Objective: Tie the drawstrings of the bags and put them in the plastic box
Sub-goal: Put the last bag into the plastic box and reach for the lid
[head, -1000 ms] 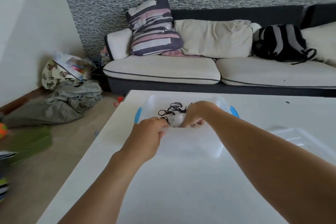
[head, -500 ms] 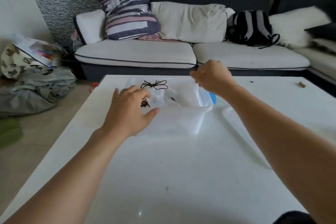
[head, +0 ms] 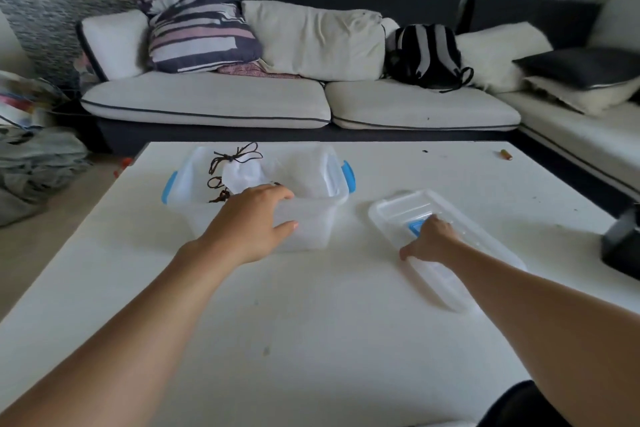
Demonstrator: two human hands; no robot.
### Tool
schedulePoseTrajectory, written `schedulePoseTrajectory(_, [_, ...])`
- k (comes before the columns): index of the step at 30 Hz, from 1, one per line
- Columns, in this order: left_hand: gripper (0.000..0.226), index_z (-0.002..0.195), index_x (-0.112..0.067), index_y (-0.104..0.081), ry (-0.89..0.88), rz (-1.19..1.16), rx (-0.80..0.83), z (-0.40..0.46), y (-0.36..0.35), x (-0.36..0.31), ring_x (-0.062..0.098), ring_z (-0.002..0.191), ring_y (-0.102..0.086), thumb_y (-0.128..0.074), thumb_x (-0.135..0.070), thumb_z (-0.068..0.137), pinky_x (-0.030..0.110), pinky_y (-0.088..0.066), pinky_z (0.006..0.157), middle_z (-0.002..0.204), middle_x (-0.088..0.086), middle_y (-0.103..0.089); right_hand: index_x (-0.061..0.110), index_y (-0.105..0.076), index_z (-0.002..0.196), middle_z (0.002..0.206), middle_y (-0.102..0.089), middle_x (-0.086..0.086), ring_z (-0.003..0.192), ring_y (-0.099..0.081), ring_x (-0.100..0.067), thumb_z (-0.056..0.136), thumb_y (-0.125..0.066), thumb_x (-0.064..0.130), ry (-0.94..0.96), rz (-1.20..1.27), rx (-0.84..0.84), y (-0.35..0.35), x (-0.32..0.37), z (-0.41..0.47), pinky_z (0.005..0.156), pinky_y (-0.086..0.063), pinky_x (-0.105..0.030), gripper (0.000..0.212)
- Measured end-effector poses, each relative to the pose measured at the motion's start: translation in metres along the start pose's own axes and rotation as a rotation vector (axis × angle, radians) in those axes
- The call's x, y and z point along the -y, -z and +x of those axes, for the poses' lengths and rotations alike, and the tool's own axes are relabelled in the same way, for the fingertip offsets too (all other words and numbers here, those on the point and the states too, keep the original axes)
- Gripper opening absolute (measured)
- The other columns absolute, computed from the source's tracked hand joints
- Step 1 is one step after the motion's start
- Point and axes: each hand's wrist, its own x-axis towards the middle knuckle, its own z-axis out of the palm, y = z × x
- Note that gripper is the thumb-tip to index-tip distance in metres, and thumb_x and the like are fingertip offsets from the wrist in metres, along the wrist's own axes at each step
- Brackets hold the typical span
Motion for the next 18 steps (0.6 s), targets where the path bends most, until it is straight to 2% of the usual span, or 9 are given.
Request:
schedulePoseTrajectory(3, [0.037,0.128,-0.029,-0.06,0.005,-0.004,0.004,0.0,0.0,0.003,0.019,0.116,-0.06,-0.067,-0.034,0.092,0.038,-0.05,0.094,0.128,-0.01,-0.064,0.01,-0.056,0.109,0.093,-0.057,-0.003,0.085,-0.058,-0.025,0.056,-0.087,0.053,-0.022,0.053,-0.038,0.008,-0.003,0.001,0.074,-0.053,-0.033,0.075])
schedulePoseTrajectory(6, [0.031,0.119,-0.031,-0.067,-0.028,-0.057,-0.039,0.0,0.001,0.006,0.018,0.11,-0.064,-0.065,-0.016,0.092,0.037,-0.052,0.091,0.119,-0.011,-0.069,0.007,-0.064,0.095,0.085,-0.062,-0.008,0.08,-0.058,-0.029,0.063,-0.084,0.049,0.04,0.3,-0.197,0.057,0.02,-0.006,0.064,-0.043,-0.03,0.057])
schedulePoseTrajectory(8, [0.03,0.114,-0.029,-0.072,-0.043,-0.132,-0.029,-0.002,0.003,0.008,0.012,0.109,-0.065,-0.065,-0.011,0.092,0.033,-0.052,0.094,0.113,-0.014,-0.072,0.007,-0.064,0.078,0.071,-0.057,-0.005,0.071,-0.056,-0.027,0.064,-0.08,0.042,0.208,0.422,-0.3,0.098,0.052,-0.024,0.057,-0.039,-0.03,0.041])
schedulePoseTrajectory(10, [0.02,0.108,-0.026,-0.076,-0.015,-0.237,0.011,-0.004,0.009,0.007,0.005,0.104,-0.068,-0.071,-0.019,0.09,0.03,-0.053,0.096,0.107,-0.014,-0.074,0.013,-0.07,0.082,0.074,-0.061,0.002,0.069,-0.057,-0.018,0.061,-0.078,0.039,0.471,0.498,-0.309,0.125,0.091,-0.054,0.06,-0.043,-0.029,0.034])
schedulePoseTrajectory(11, [0.013,0.097,-0.026,-0.079,0.047,-0.341,-0.017,-0.006,0.016,0.005,0.005,0.095,-0.071,-0.073,-0.023,0.087,0.03,-0.055,0.093,0.097,-0.013,-0.077,0.022,-0.074,0.092,0.082,-0.066,0.007,0.074,-0.061,-0.014,0.059,-0.078,0.04,0.612,0.519,-0.263,0.131,0.111,-0.072,0.066,-0.048,-0.029,0.038])
schedulePoseTrajectory(12, [0.009,0.083,-0.024,-0.08,0.143,-0.49,-0.111,-0.007,0.024,0.005,0.009,0.085,-0.073,-0.072,-0.026,0.082,0.033,-0.058,0.087,0.085,-0.008,-0.078,0.028,-0.074,0.102,0.091,-0.068,0.01,0.082,-0.063,-0.011,0.057,-0.077,0.041,0.74,0.499,-0.232,0.133,0.129,-0.089,0.072,-0.052,-0.031,0.047])
schedulePoseTrajectory(15, [0.028,0.052,-0.016,-0.073,0.604,-0.91,-0.585,-0.008,0.055,0.018,0.033,0.074,-0.072,-0.049,-0.029,0.063,0.045,-0.06,0.075,0.065,0.009,-0.072,0.027,-0.07,0.119,0.107,-0.064,0.007,0.096,-0.059,-0.013,0.06,-0.082,0.036,0.977,0.329,-0.187,0.12,0.173,-0.119,0.083,-0.047,-0.026,0.061])
schedulePoseTrajectory(17, [0.034,0.051,-0.021,-0.07,0.792,-1.05,-0.727,-0.011,0.071,0.04,0.034,0.085,-0.071,-0.043,-0.039,0.064,0.043,-0.057,0.075,0.072,0.006,-0.073,0.027,-0.065,0.128,0.113,-0.059,0.009,0.103,-0.056,-0.012,0.061,-0.083,0.038,0.991,0.248,-0.148,0.103,0.193,-0.122,0.087,-0.045,-0.025,0.07])
schedulePoseTrajectory(18, [0.039,0.062,-0.024,-0.071,0.817,-1.075,-0.716,-0.013,0.075,0.048,0.033,0.093,-0.07,-0.044,-0.052,0.066,0.043,-0.056,0.082,0.082,0.004,-0.074,0.028,-0.063,0.13,0.115,-0.057,0.009,0.105,-0.055,-0.013,0.059,-0.081,0.044,0.981,0.206,-0.127,0.094,0.199,-0.121,0.09,-0.046,-0.028,0.074])
